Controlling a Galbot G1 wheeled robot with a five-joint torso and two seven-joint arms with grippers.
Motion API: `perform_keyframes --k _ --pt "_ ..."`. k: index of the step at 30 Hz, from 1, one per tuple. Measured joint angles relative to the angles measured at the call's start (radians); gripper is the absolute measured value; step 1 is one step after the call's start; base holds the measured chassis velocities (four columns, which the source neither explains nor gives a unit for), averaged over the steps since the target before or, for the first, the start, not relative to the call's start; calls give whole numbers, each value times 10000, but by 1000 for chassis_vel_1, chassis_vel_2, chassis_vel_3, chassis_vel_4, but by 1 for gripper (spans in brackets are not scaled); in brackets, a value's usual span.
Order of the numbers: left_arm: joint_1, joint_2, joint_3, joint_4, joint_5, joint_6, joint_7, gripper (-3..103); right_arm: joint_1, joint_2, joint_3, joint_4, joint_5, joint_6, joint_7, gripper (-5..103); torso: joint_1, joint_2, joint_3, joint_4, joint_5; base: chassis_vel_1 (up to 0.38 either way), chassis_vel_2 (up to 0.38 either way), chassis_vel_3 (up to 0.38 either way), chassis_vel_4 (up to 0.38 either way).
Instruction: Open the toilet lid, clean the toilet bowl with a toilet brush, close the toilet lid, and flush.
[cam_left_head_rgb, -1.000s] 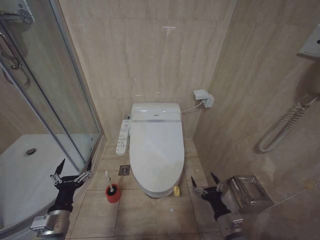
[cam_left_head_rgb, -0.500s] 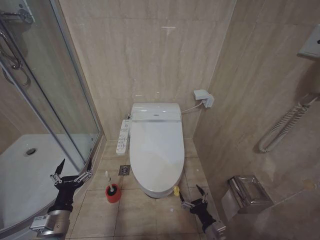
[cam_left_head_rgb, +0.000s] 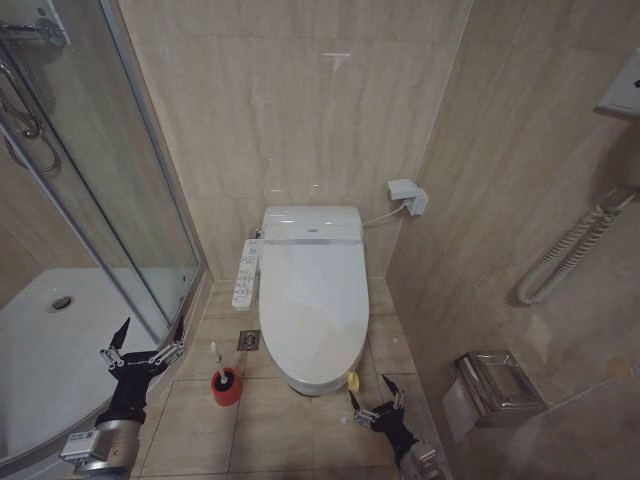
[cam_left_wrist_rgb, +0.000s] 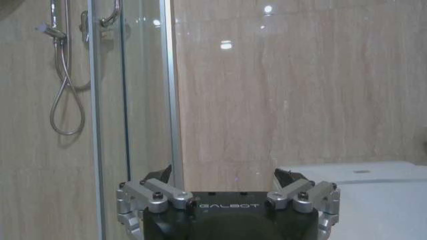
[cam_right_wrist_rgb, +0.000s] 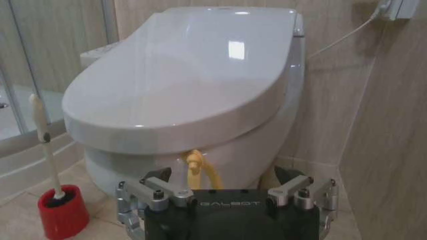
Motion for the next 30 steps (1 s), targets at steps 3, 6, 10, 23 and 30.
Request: perform_keyframes --k 3,6,10,23,30 --pt "0 0 0 0 0 0 0 100 83 -42 -67 -97 4 -28 34 100 0 0 0 0 0 0 0 0 0" --pt "0 0 0 0 0 0 0 100 221 -66 -183 -238 25 -67 65 100 0 0 0 0 0 0 0 0 0" --pt "0 0 0 0 0 0 0 100 540 -58 -482 -505 131 -142 150 100 0 0 0 0 0 0 0 0 0" --pt "0 0 0 0 0 0 0 100 836 -177 -976 -761 202 -285 200 100 0 0 0 0 0 0 0 0 0" --pt "0 0 0 0 0 0 0 100 1199 -162 -997 -1199 152 -246 215 101 0 0 0 0 0 0 0 0 0"
